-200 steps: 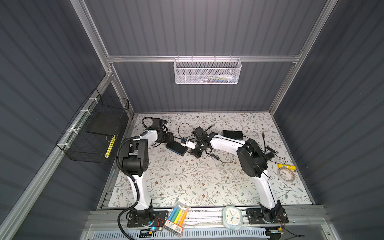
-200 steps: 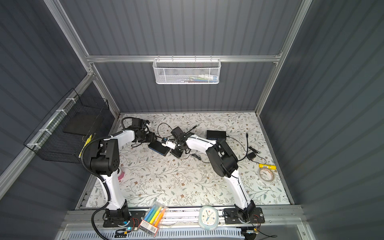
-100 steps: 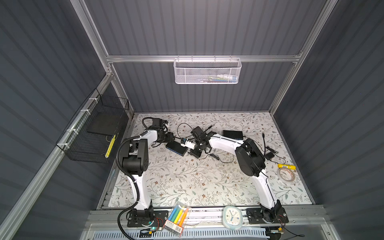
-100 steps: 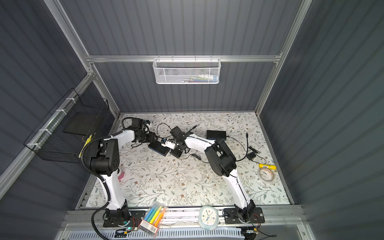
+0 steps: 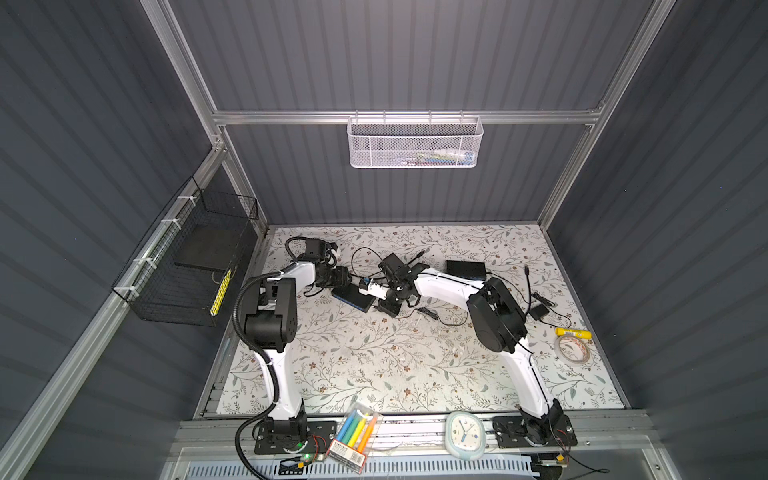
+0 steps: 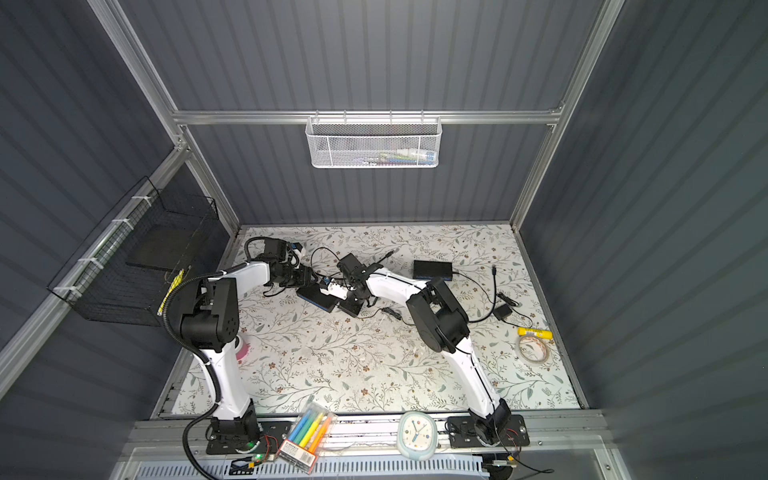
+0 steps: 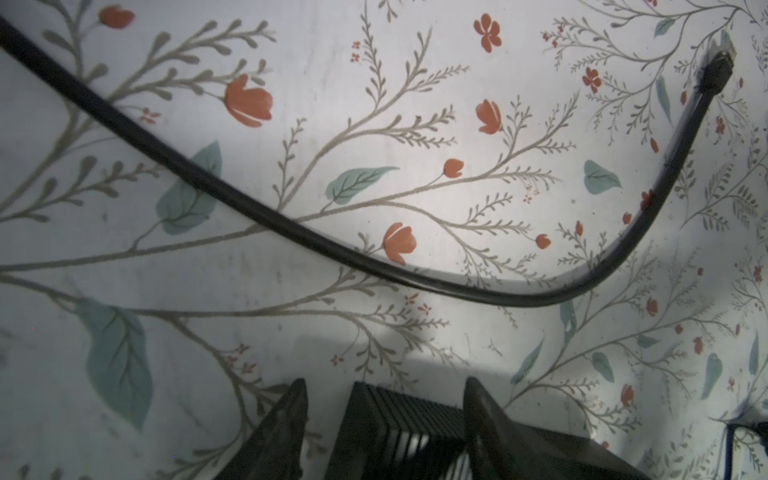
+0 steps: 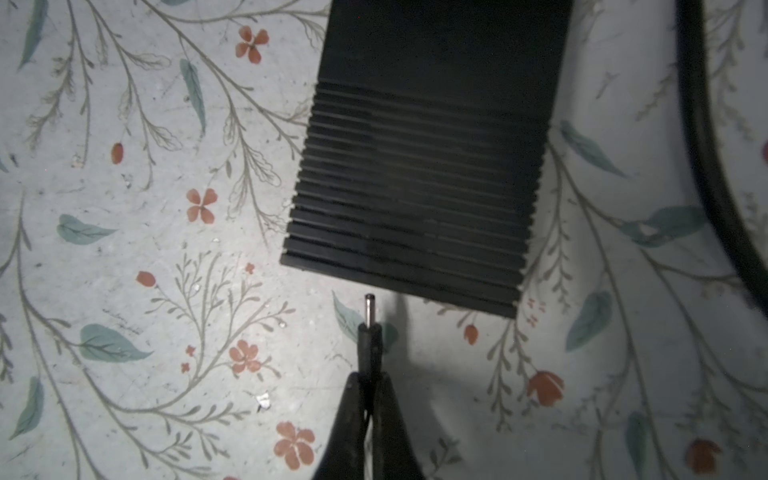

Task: Insert the plug into the switch port

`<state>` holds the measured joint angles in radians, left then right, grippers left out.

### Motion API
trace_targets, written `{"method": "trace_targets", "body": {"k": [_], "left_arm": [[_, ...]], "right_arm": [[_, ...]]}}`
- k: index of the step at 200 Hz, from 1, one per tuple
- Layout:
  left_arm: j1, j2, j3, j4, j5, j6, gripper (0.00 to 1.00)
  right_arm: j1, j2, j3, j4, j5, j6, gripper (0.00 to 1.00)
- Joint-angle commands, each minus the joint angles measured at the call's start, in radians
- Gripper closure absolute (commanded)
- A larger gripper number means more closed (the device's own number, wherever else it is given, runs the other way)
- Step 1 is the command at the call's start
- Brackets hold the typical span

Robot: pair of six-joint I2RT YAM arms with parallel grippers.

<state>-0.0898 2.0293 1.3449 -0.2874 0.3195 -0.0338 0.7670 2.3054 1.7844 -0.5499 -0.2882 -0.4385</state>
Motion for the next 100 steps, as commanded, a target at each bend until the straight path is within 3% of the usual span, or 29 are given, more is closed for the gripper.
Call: {"method": "trace_targets", "body": {"k": [1,100], "left_arm": [[0.005,-0.033,-0.021,-0.004,0.042,0.001,0.4],[0.009,-0.045,-0.049,0.012,0.074,0.005,0.41]], "right_arm": [[0.008,0.023,0.031,-0.028,0.001,-0.009,1.0],[0.009,0.049,0.087,-0.057,0.047,0.022,1.0]]}}
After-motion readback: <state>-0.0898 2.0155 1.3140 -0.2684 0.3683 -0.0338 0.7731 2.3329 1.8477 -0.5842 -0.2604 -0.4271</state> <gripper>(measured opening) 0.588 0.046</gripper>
